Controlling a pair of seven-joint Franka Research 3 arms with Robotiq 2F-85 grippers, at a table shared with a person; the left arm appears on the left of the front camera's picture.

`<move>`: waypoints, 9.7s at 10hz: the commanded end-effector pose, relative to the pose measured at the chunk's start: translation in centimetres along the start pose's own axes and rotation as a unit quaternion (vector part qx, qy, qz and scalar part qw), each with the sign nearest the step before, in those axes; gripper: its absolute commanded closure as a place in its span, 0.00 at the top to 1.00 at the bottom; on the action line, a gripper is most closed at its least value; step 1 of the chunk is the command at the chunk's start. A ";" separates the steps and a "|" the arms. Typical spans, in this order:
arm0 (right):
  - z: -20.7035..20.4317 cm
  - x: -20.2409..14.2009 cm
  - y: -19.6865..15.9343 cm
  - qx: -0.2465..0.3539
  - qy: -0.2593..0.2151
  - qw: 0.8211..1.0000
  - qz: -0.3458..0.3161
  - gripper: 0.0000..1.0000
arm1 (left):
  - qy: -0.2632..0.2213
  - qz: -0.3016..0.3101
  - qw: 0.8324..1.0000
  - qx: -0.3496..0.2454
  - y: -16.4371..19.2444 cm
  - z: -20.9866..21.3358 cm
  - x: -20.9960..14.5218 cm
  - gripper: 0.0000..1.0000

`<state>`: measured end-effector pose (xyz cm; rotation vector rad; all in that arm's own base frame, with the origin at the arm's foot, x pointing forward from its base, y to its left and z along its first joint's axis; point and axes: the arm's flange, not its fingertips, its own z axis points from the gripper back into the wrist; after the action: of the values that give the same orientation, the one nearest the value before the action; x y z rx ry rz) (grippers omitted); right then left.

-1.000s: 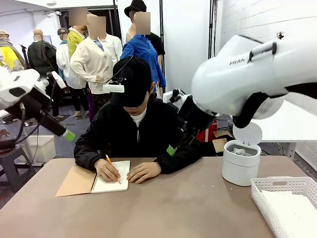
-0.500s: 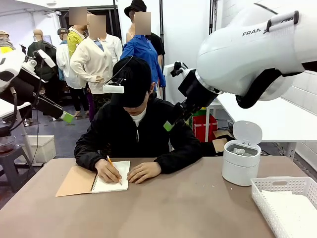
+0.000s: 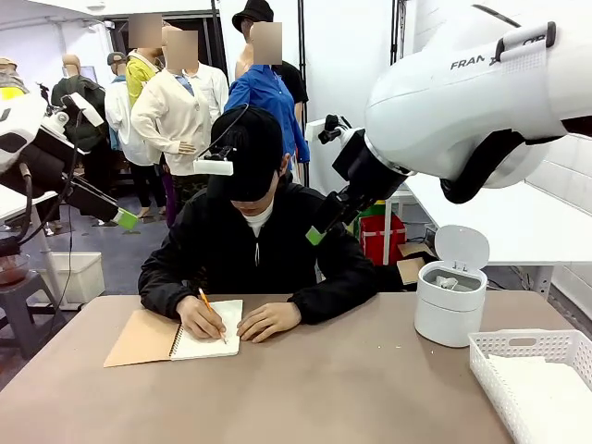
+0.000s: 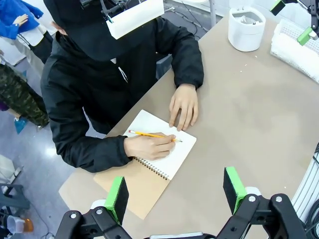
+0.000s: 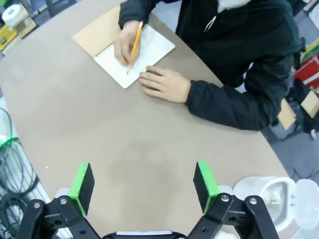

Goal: Sort the paper based on its condition.
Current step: If a person hands you a paper, place it in the Organizing basket , and if it's crumpled, put it in the Trash can.

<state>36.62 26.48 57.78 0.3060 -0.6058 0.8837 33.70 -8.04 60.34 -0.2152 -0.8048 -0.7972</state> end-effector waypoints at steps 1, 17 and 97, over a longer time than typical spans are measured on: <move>0.5 0.3 0.0 -0.014 0.003 1.000 -0.006 1.00 | -0.005 0.007 1.000 0.019 -0.1 0.2 0.1 1.00; 4.1 1.2 -0.5 -0.106 -0.030 0.994 -0.010 1.00 | -0.005 -0.001 0.998 0.057 -0.9 5.0 -0.6 1.00; 6.1 0.4 0.3 -0.092 -0.027 0.994 -0.050 1.00 | -0.006 0.001 0.999 0.052 -0.7 5.3 -0.5 1.00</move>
<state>34.33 23.96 62.95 0.1920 -0.7071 0.7217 30.03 -5.90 63.59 -0.1317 -0.8564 -0.7534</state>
